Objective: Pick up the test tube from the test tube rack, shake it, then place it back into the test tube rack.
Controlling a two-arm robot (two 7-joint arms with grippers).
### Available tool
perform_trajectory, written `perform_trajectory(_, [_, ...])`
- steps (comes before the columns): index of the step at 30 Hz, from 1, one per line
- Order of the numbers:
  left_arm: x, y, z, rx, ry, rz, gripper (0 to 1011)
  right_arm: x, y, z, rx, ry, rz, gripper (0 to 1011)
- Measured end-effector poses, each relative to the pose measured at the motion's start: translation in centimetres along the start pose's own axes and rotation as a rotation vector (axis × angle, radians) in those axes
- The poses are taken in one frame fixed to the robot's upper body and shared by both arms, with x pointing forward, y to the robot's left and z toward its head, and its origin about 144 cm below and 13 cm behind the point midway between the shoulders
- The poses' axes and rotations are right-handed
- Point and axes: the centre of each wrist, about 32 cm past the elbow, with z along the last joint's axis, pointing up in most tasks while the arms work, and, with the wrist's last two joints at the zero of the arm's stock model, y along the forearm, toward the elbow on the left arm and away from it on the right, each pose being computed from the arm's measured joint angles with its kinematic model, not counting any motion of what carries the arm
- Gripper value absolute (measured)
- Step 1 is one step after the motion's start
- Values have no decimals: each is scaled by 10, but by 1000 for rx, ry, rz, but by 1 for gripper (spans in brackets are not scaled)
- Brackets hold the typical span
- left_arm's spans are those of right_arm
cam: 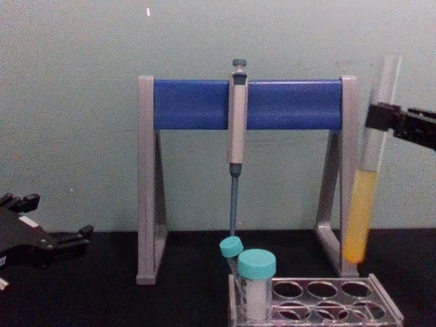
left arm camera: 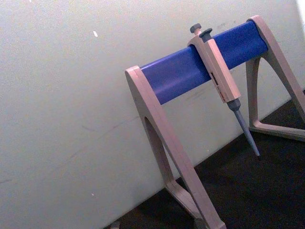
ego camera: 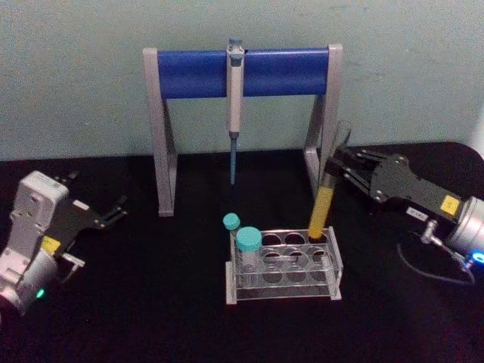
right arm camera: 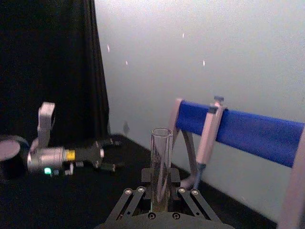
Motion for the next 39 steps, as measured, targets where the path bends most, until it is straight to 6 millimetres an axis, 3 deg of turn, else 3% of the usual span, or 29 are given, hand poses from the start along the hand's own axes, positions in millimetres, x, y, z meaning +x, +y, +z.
perform_trajectory(8, [0, 0, 0, 0, 0, 0, 1001, 0, -16, 13, -101, -96, -68, 227])
perform_trajectory(13, [0, 0, 0, 0, 0, 0, 1001, 0, -15, 14, -108, -134, -119, 227])
perform_trajectory(22, [0, 0, 0, 0, 0, 0, 1001, -2, 13, 3, -54, -179, -218, 228])
perform_trajectory(30, [0, 0, 0, 0, 0, 0, 1001, -7, 41, -11, -9, -160, -171, 227])
perform_trajectory(39, [0, 0, 0, 0, 0, 0, 1001, -11, 45, -11, 5, -95, -44, 227])
